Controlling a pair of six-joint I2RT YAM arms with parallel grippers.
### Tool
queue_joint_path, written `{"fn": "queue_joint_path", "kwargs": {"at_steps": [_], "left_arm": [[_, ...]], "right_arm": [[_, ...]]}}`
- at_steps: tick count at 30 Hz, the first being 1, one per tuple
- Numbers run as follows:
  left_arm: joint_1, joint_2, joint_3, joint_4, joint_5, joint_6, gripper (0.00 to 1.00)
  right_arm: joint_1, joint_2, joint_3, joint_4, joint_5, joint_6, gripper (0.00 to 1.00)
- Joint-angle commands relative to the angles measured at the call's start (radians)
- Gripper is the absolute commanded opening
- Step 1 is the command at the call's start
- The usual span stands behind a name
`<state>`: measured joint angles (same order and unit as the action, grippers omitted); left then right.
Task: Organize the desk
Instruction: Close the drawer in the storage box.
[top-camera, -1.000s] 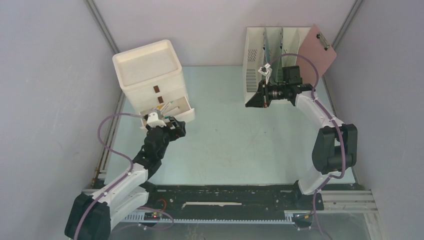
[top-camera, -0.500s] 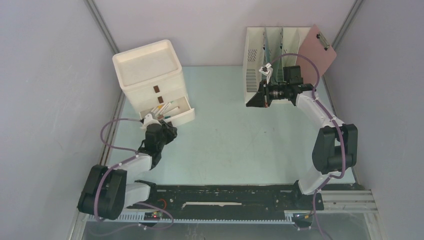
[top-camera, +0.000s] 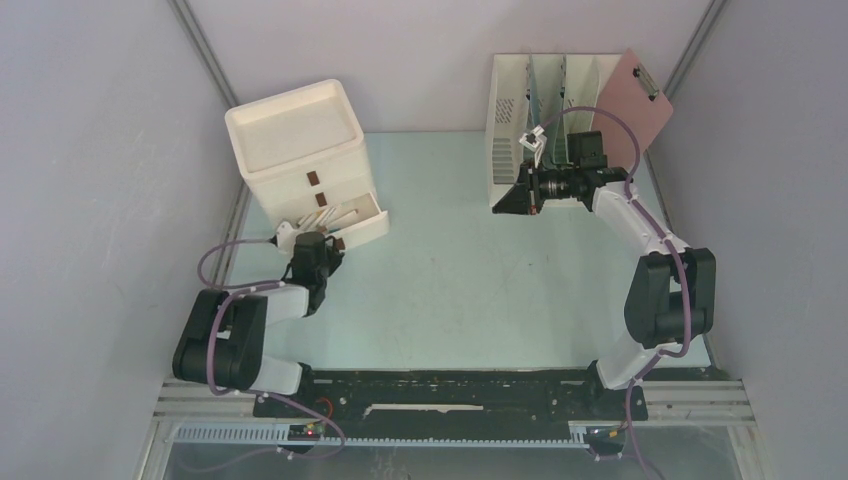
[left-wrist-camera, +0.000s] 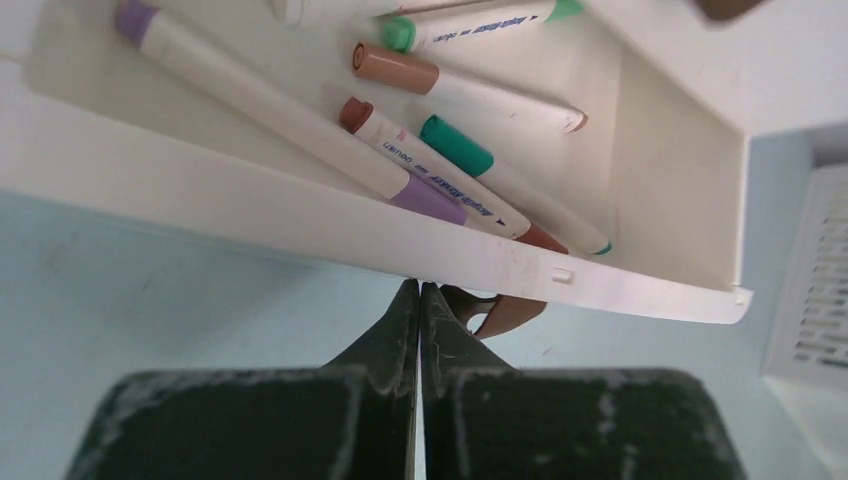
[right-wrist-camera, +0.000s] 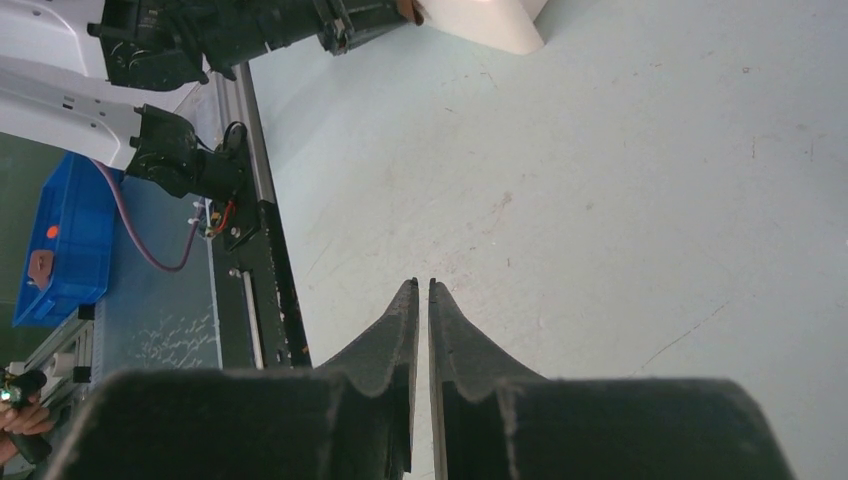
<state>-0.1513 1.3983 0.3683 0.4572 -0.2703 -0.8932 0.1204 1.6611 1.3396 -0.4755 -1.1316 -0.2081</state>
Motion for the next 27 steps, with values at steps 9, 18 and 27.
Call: {"fn": "queue_joint_path", "kwargs": {"at_steps": [9, 18, 27], "left_arm": [[0.133, 0.177, 0.256, 0.106, -0.033, -0.104, 0.07], [0.148, 0.253, 0.269, 0.28, 0.092, -0.151, 0.14], [0.2, 0.198, 0.055, 0.669, 0.367, -0.217, 0.26]], "right_arm": [[-0.036, -0.052, 0.0, 0.006, -0.041, -0.019, 0.14], [-0.052, -0.06, 0.0, 0.006, -0.05, -0.018, 0.14], [-0.077, -0.091, 0.0, 0.0, -0.046, -0.026, 0.14]]}}
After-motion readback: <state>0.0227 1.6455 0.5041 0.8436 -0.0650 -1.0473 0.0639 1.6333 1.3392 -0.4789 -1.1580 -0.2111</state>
